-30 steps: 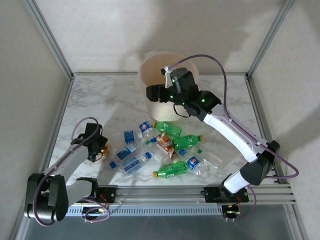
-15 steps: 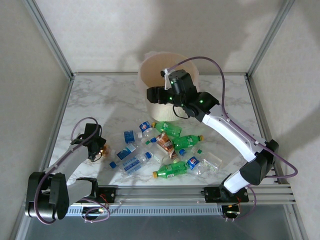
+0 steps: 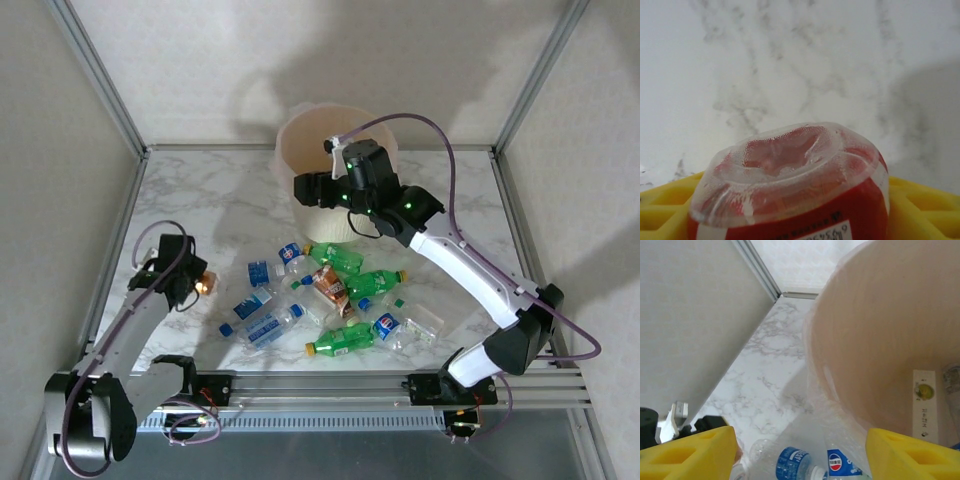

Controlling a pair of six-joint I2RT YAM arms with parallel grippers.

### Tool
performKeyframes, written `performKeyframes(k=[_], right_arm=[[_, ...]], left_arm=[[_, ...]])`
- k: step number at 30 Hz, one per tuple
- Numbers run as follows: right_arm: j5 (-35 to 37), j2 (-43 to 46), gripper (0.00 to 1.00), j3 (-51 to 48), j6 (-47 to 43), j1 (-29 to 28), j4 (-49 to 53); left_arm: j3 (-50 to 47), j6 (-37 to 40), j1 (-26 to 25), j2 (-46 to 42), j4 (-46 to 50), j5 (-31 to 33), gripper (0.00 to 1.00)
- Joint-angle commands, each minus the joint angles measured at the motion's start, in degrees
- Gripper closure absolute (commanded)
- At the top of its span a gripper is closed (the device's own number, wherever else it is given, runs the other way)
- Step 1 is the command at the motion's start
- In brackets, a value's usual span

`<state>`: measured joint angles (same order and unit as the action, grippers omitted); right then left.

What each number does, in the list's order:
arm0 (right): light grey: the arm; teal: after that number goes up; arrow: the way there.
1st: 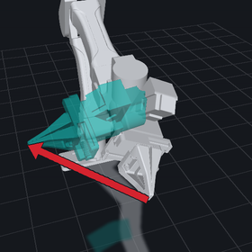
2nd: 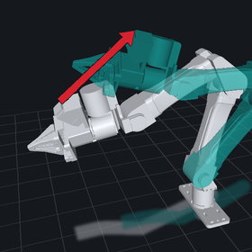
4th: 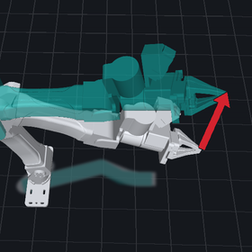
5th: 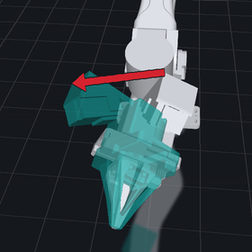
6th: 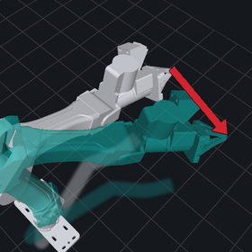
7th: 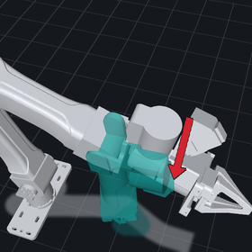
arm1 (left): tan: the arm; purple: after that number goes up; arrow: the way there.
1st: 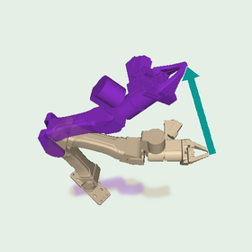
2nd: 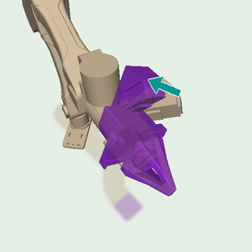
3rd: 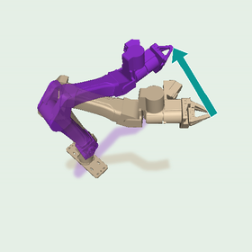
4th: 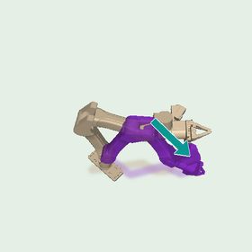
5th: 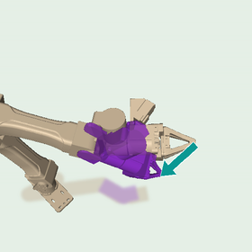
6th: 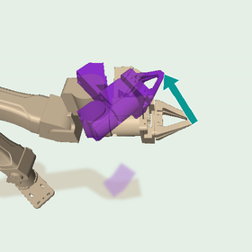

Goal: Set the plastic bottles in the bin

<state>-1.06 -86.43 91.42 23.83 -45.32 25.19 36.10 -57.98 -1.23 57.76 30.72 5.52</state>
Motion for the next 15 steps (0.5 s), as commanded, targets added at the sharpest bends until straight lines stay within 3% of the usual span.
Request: performKeyframes(k=[1,7,15], right_arm=[[-6.15,0.33,0.30,-0.89,1.28,-0.52,-2.83],[-17.57,-1.69,0.26,-0.73,1.88,-0.69,-5.28],[-20.93,-4.45,0.14,2.17,1.62,-2.54,-5.16]], left_arm=[[5.18,1.93,0.69,-1.16,3.07,-1.98,0.34],[16.87,3.81,-0.75,1.04,-0.70,-10.10,0.35],[32.60,5.80,-11.33,8.58,-13.13,-19.75,0.34]])
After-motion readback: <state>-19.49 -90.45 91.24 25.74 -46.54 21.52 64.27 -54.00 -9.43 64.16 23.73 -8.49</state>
